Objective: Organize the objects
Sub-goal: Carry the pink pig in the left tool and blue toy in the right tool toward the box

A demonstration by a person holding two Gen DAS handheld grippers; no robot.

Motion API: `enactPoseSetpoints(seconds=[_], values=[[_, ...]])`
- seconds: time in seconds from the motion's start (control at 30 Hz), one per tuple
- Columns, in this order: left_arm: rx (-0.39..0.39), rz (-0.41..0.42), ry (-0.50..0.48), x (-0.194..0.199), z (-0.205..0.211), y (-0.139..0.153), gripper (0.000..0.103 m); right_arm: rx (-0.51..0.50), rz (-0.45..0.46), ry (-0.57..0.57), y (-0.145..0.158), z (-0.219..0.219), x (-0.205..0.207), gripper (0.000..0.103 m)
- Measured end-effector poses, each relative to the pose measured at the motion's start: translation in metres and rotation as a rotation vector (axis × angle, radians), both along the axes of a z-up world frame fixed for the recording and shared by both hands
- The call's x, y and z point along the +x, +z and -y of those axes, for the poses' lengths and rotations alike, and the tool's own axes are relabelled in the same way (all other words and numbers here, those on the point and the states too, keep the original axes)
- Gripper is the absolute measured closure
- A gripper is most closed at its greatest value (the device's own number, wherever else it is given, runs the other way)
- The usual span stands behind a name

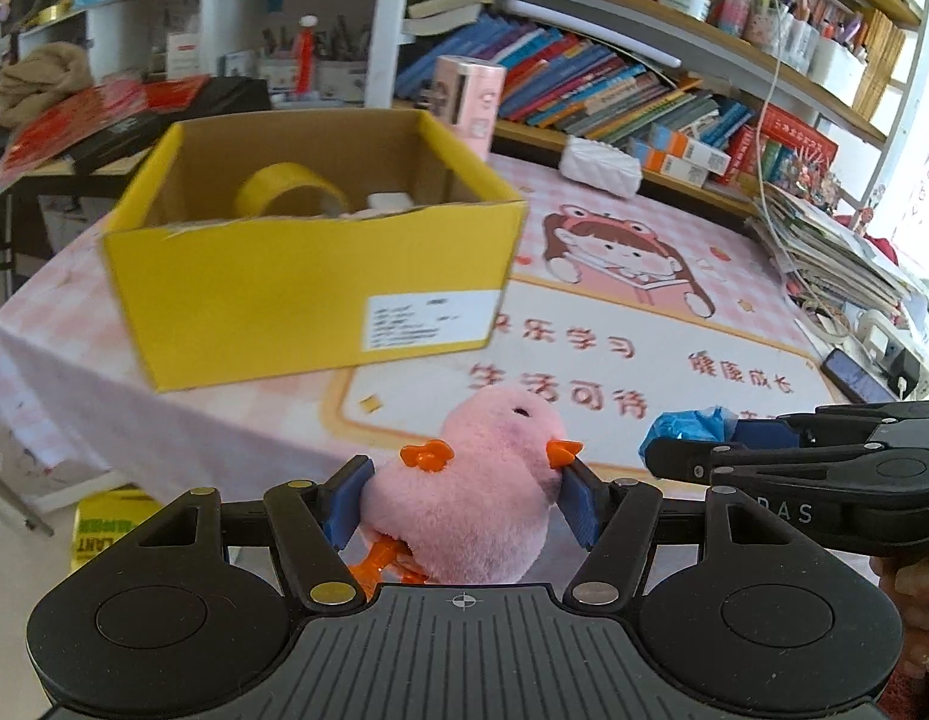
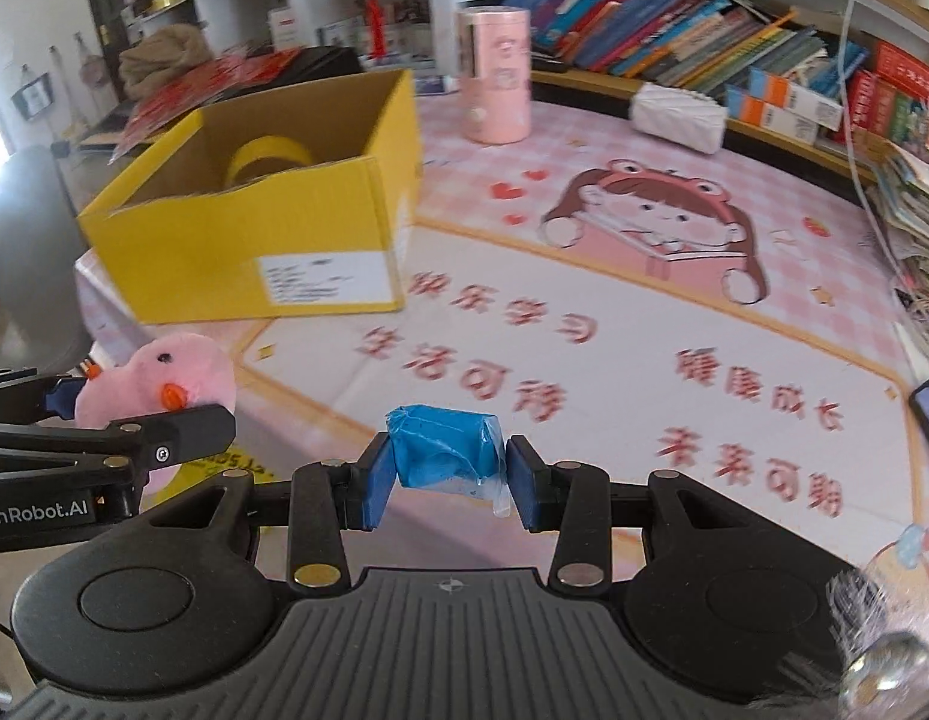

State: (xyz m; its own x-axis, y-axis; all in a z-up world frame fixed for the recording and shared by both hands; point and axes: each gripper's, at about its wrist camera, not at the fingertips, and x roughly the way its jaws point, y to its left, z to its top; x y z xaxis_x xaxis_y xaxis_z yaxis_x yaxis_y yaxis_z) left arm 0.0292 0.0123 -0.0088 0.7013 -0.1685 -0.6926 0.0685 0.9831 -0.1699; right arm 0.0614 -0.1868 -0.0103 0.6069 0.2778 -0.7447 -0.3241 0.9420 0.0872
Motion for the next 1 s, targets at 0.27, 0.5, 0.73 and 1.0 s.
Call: enactPoseSetpoints(seconds=[0.27,0.5,0.73,1.0], values=[[0.009,0.021,0.018,-0.024,-0.029,0.004,0.038,0.011,0.006,0.027,0.001,-0.034,-0.025,0.065],[0.014,0.043,0.028,-0.036,-0.050,0.008,0.038,0.021,0.018,0.026,0.003,-0.053,-0.036,0.065],[0.019,0.078,0.042,-0.043,-0.067,0.014,0.038,0.027,0.040,0.030,0.007,-0.072,-0.040,0.065],[-0.001,0.121,0.060,-0.036,-0.081,0.026,0.038,0.007,0.071,0.046,0.016,-0.085,-0.039,0.066]])
